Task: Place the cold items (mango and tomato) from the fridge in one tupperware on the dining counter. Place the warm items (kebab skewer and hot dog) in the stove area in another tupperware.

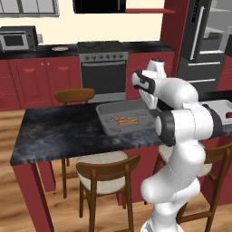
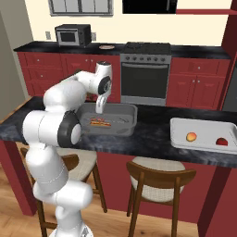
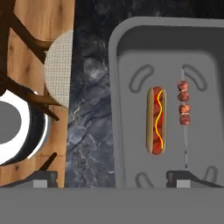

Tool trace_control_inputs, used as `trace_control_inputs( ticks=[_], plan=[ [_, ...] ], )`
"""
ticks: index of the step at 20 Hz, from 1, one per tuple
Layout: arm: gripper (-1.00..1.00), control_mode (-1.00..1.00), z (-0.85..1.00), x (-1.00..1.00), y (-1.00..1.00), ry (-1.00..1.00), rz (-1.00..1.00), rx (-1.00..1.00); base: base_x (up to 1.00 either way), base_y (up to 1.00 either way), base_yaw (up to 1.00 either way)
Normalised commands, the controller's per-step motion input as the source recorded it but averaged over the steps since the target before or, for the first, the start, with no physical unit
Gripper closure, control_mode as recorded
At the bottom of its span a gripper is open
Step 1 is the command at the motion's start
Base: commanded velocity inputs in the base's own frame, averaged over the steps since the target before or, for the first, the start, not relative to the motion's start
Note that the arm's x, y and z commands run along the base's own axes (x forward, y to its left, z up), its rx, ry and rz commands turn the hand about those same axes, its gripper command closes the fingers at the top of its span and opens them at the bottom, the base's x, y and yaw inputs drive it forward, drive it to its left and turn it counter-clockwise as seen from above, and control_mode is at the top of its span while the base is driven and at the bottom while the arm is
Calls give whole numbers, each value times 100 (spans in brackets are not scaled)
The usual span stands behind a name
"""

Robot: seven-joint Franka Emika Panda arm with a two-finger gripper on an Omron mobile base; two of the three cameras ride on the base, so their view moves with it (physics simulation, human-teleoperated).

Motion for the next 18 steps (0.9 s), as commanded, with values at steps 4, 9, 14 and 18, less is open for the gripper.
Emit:
trace_control_inputs(
  ticks=[4, 9, 14, 18],
  plan=[
    [-100, -100, 31, -78, 0, 0, -18, 4, 0, 0, 0],
    [-100, -100, 1, -56, 1, -7, -19, 0, 0, 0, 0],
    [-100, -100, 0, -43, 2, -8, -11, 0, 0, 0, 0],
    [-100, -100, -1, -43, 1, -9, -8, 1, 0, 0, 0]
  ],
)
